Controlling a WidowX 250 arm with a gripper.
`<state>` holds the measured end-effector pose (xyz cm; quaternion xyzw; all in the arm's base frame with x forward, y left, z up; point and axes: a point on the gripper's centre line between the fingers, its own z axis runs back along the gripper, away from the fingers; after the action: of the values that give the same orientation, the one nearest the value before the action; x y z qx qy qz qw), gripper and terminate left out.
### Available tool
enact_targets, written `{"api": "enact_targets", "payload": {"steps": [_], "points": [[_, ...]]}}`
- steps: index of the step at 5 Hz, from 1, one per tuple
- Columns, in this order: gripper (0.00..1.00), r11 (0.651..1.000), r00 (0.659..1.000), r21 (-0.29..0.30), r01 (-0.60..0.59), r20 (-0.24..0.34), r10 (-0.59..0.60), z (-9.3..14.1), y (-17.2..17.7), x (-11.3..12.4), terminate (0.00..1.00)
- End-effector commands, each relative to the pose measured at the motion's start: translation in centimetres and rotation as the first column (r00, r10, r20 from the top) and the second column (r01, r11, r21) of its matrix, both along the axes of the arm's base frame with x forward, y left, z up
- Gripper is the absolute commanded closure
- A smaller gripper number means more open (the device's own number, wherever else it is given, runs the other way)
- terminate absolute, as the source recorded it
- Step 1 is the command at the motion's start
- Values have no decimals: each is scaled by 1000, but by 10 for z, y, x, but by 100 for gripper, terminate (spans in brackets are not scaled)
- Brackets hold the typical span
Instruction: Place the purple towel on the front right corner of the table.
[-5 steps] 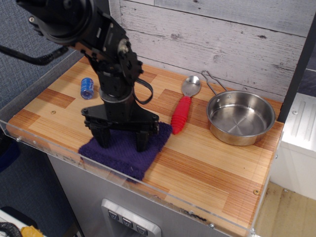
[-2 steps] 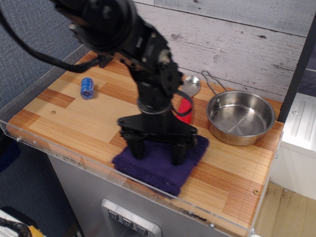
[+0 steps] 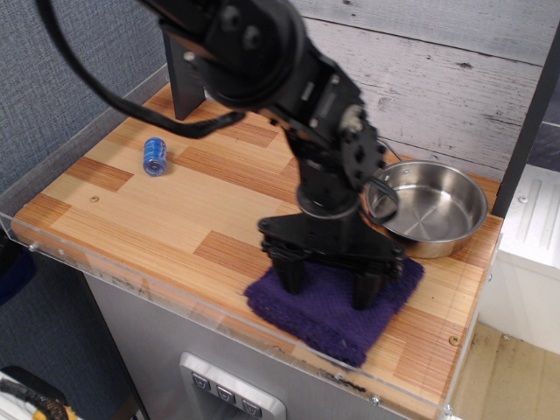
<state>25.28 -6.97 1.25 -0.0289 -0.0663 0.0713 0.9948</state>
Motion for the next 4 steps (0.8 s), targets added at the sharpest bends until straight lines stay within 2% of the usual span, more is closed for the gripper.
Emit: {"api": "enact_targets", "payload": {"steps": [1,2,4], "points": [[0,996,996,9,91,3,-91,6,-31,-7,0],[0,995,995,12,97,2,-97,12,-32,-5,0],[0,998,996,24,58,64,-59,42,-21,9,0]]}}
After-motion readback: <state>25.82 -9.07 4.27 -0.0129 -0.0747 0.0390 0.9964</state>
